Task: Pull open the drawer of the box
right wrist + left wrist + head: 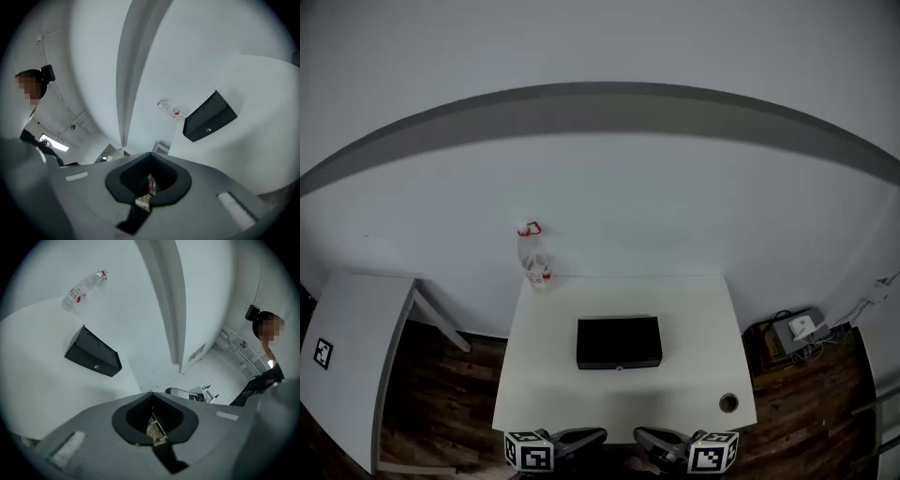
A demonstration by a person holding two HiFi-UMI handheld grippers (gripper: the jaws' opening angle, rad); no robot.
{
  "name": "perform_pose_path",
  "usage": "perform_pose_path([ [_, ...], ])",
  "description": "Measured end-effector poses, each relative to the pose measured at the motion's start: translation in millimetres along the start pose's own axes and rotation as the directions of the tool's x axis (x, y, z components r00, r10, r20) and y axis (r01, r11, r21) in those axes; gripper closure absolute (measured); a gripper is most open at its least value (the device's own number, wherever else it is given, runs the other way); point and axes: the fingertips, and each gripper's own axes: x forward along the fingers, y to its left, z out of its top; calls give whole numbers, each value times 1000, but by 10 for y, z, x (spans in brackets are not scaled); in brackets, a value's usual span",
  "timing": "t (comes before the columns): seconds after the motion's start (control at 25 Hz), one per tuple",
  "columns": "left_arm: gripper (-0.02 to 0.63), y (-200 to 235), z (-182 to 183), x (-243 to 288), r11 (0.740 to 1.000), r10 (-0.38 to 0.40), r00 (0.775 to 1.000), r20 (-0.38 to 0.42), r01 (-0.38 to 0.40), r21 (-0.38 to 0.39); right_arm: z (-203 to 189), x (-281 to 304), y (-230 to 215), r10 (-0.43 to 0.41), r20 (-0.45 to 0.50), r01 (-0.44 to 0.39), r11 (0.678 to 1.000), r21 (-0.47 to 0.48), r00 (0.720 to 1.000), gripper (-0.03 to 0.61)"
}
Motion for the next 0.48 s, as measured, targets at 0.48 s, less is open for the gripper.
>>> perform_pose_path([
  [0.48, 609, 10, -11, -27, 1000, 5, 1000, 5, -5, -10, -12, 1, 20, -1, -6, 1, 1000, -13, 1000, 574],
])
